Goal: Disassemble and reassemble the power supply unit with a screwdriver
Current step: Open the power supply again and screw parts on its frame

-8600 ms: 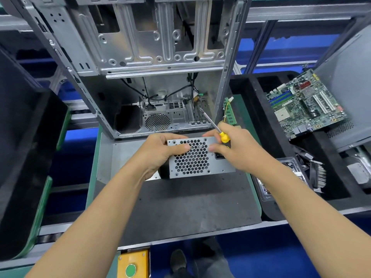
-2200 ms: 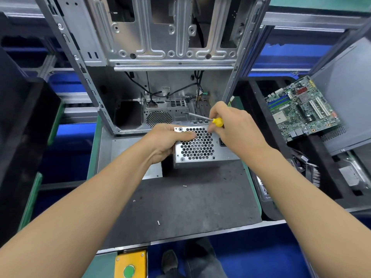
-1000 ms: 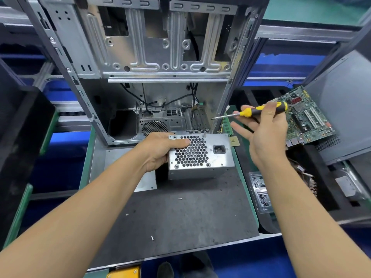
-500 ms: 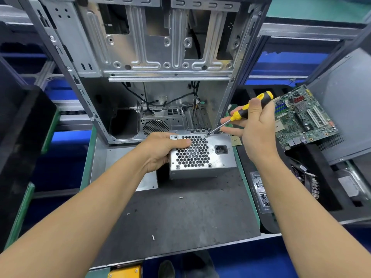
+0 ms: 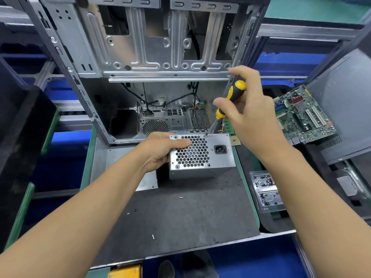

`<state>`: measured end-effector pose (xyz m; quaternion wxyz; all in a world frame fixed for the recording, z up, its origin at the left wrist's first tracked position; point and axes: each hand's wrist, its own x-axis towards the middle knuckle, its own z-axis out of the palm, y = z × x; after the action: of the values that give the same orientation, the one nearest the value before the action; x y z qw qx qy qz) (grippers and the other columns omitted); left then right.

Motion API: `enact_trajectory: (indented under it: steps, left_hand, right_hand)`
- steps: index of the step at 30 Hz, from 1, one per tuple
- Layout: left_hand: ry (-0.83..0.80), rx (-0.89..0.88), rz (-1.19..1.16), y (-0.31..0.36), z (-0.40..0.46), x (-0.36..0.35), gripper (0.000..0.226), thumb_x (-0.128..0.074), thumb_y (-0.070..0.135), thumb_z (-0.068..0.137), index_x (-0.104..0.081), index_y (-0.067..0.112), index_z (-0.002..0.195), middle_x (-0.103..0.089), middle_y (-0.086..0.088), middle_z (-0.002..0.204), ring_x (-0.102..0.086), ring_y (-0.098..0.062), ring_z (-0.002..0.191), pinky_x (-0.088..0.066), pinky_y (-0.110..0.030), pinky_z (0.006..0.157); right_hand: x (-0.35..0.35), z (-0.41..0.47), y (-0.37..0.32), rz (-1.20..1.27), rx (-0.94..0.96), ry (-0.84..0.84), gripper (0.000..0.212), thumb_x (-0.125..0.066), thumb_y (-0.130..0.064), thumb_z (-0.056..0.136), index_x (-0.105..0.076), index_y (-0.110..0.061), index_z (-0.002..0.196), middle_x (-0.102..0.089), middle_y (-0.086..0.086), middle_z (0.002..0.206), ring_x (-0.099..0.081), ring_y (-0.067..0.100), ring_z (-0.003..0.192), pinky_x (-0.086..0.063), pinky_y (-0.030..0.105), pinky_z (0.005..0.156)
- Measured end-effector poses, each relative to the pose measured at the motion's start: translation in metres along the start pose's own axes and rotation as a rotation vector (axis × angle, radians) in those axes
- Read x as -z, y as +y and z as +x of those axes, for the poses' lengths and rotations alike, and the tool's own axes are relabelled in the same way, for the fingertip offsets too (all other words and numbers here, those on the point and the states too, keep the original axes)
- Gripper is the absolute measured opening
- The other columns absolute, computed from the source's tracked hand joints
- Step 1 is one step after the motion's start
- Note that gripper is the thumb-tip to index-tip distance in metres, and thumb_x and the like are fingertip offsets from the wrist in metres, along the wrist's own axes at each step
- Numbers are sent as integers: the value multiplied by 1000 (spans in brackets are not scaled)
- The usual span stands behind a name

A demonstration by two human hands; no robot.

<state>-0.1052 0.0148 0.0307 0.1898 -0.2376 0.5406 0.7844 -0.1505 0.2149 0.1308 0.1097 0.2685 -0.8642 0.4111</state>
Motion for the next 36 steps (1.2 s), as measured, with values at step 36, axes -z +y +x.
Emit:
enact_trajectory:
  steps: [36]
  left_hand:
    - [85,-28,65,-3,-9,-7,37,-79,1,78,-67,-7,112,-74,-21,102,-70,-35,104,-54,-51,96]
  right_hand:
    - [30,46,-60,-833,-189,-692,42,-54,-38,96,-44,-10,67,-39,5,68,-41,22,54,-31,27,50]
